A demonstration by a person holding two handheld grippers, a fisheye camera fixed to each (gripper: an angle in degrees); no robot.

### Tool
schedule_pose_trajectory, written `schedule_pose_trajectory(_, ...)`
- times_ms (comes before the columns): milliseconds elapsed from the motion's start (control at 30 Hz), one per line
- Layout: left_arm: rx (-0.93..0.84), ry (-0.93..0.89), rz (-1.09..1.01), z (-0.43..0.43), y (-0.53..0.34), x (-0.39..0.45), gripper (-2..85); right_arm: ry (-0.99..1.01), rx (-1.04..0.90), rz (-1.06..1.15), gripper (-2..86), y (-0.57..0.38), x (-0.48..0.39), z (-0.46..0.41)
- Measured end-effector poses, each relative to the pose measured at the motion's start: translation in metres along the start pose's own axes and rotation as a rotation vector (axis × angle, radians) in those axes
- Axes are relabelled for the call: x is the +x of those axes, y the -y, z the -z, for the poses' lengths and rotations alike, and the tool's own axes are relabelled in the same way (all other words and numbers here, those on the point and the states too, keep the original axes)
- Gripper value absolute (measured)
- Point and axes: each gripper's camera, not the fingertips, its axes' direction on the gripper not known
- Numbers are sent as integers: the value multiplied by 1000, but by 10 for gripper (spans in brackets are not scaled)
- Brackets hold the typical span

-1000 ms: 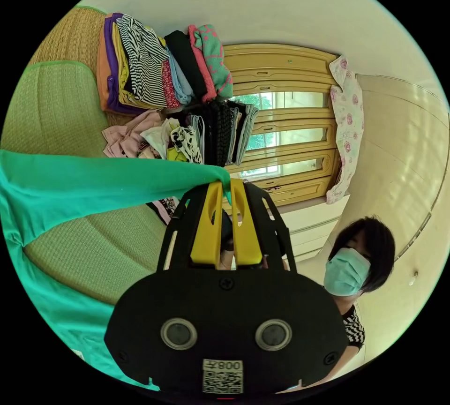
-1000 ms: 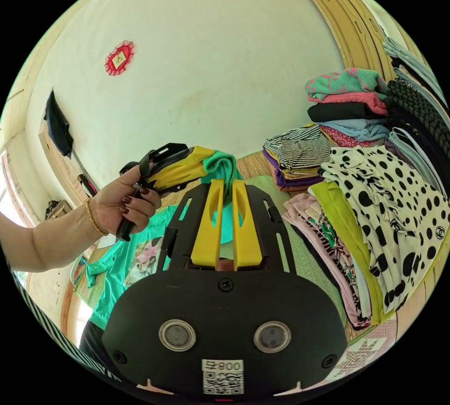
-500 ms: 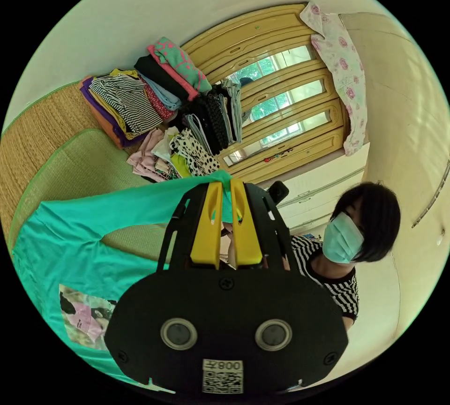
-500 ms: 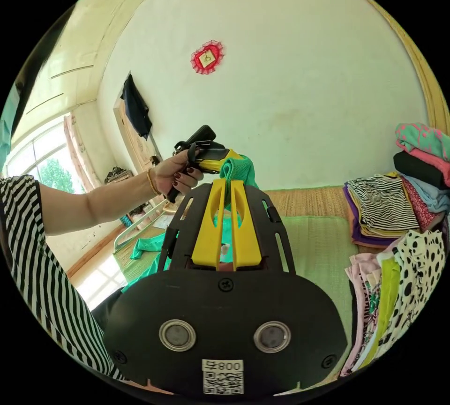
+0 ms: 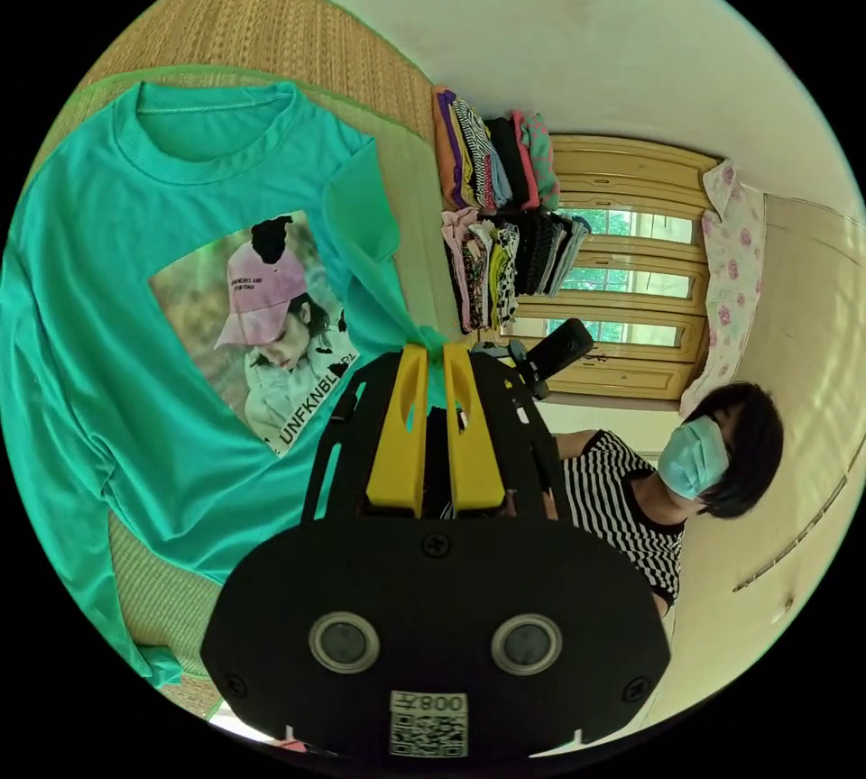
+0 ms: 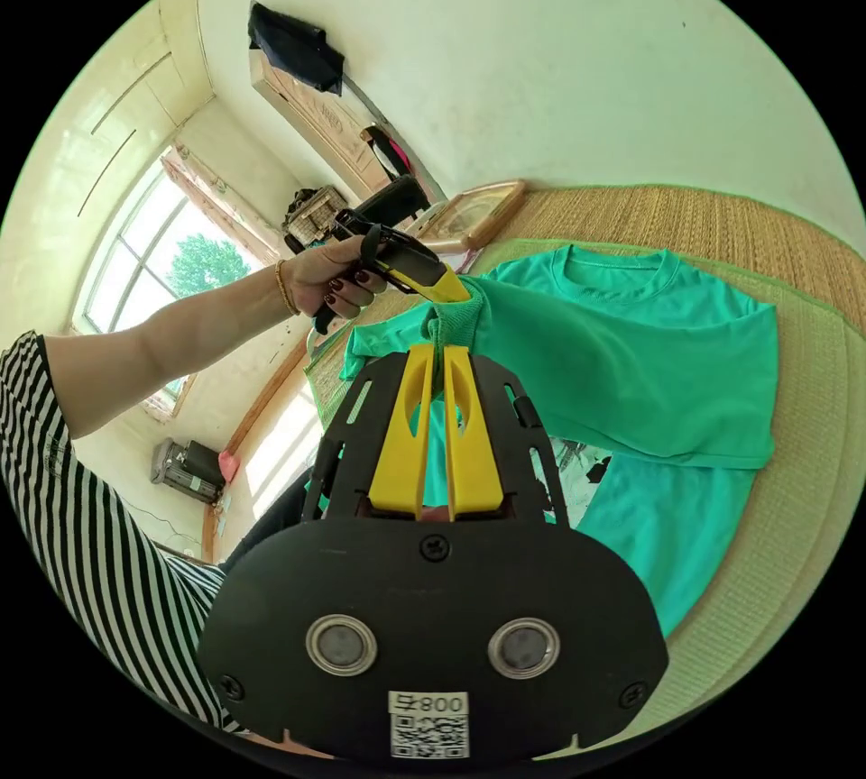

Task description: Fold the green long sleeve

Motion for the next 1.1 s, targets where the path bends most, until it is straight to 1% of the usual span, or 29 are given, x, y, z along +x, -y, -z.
schedule_pose_trajectory(67, -12, 11, 41, 15, -13, -25, 33, 21, -84, -8, 18, 6, 7, -40)
schedule_pose_trajectory(267, -32, 81, 102, 52, -33, -63, 28, 13, -223, -2, 18, 25, 22, -114)
schedule_pose_trajectory(467, 9, 130, 135, 88, -42, -86, 18, 2, -299, 1, 20, 46, 37, -165)
schedule_pose_trajectory(733, 92, 154, 151, 122, -50, -104, 13, 9, -354, -8, 20, 71, 55, -212)
schedule_pose_trajectory(900, 128, 210, 147, 141, -56, -106, 14, -27, -358, 11, 22, 79, 56, -226)
schedule_pose_trajectory(1033, 205, 282, 144, 156, -64, -104, 15, -13, -362, -9, 28, 82, 67, -237)
schedule_pose_trajectory(1100, 243, 329, 129, 157, -68, -99, 15, -3, -396, -10, 31, 82, 70, -244)
